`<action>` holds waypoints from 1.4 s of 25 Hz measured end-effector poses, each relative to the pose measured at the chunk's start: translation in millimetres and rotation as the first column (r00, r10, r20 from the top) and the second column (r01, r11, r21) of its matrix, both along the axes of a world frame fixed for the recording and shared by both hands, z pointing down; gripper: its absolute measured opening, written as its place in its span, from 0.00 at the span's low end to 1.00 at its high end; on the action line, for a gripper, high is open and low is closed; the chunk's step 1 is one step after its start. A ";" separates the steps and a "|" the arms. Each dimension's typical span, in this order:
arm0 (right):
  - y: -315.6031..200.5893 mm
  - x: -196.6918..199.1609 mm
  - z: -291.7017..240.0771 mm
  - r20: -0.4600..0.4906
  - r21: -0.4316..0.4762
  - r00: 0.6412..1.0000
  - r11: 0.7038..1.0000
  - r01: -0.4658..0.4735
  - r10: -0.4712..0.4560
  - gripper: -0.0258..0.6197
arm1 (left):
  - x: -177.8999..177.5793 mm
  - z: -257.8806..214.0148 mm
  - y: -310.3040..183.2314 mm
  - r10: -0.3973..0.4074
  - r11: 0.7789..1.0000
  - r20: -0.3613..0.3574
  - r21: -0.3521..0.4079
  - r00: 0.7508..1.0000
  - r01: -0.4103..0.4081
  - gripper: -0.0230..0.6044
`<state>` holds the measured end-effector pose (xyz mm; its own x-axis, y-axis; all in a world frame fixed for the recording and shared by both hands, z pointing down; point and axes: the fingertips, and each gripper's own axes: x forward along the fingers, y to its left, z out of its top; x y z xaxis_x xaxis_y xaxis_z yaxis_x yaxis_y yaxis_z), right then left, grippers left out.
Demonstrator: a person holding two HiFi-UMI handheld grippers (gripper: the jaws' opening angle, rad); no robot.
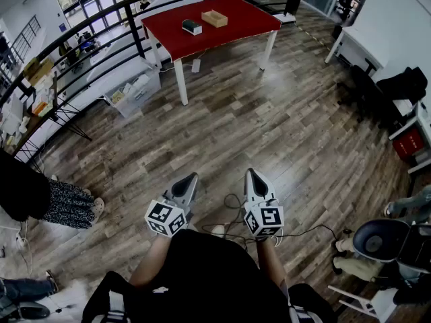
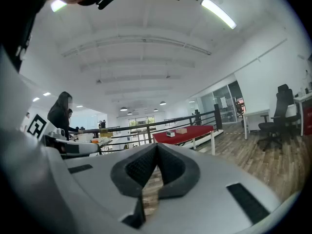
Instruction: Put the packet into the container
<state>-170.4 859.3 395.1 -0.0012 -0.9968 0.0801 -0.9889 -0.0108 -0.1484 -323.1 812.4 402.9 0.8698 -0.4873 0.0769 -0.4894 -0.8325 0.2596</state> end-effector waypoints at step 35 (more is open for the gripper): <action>-351.3 128.6 -7.1 -0.005 -0.021 0.999 0.999 -0.036 0.035 0.07 | 127.5 -17.0 -362.6 0.022 1.000 -0.021 -0.007 1.000 -0.022 0.04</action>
<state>-41.8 508.0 388.0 0.0346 -0.9943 0.1006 -0.9884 -0.0489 -0.1436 -195.7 449.8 386.0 0.8816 -0.4679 0.0619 -0.4656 -0.8408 0.2762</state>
